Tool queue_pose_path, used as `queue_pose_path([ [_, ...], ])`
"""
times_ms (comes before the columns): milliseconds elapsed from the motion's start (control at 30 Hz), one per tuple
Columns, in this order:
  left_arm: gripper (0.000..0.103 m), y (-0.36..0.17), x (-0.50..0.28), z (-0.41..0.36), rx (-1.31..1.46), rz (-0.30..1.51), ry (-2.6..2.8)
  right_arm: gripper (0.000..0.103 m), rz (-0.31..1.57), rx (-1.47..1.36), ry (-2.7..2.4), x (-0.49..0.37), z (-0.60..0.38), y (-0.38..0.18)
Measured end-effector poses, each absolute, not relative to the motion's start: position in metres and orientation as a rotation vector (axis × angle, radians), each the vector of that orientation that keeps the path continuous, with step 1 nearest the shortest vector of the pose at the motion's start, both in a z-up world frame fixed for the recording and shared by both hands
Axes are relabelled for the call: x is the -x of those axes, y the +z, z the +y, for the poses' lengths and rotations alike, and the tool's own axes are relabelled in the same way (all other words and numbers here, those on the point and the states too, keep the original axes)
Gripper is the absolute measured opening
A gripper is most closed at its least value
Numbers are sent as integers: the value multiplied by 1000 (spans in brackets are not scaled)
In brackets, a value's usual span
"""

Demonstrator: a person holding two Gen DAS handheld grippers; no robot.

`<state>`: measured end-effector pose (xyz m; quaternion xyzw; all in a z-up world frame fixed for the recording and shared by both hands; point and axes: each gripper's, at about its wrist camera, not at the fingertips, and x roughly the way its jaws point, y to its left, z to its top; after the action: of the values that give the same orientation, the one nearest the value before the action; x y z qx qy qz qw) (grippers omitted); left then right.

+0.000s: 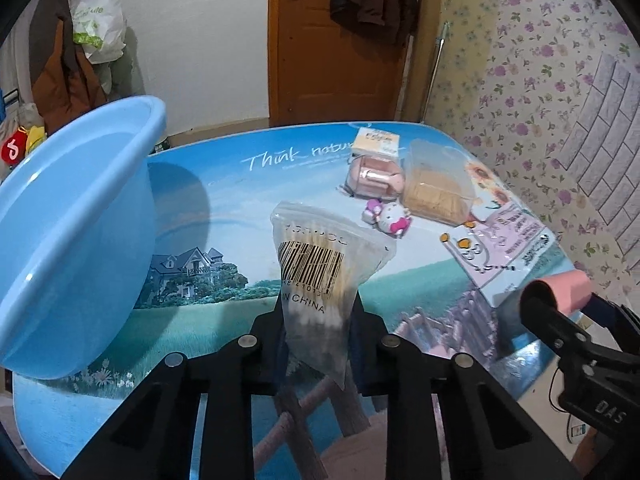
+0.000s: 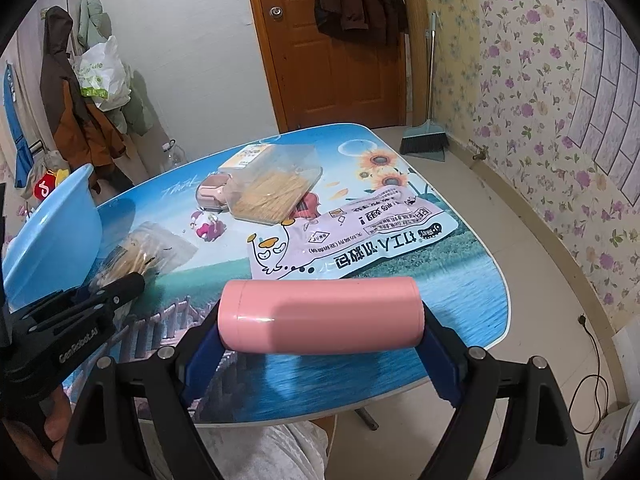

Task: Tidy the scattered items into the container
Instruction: 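Grasp the bag of cotton swabs with the left gripper and lift it, then carry the swab bag over the basin with left gripper while right carries the cylinder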

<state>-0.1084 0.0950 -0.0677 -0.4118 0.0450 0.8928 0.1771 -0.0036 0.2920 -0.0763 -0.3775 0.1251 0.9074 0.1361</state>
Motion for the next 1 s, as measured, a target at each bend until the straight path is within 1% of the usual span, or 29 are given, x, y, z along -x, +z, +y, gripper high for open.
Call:
queue_pose_path([
  [333,23,-20,81,74,1022,66,2587,88,330,993,2676,-14,280,-41],
  [700,23,36,32,30,849,-1,2676,88,270,840,2784,-43,243,8],
  [833,23,45,10,8,841,-39,2723,88,268,838,2812,-53,227,15],
  [1000,23,42,-11,-17,868,-77,2757,88,262,843,2847,-62,210,17],
])
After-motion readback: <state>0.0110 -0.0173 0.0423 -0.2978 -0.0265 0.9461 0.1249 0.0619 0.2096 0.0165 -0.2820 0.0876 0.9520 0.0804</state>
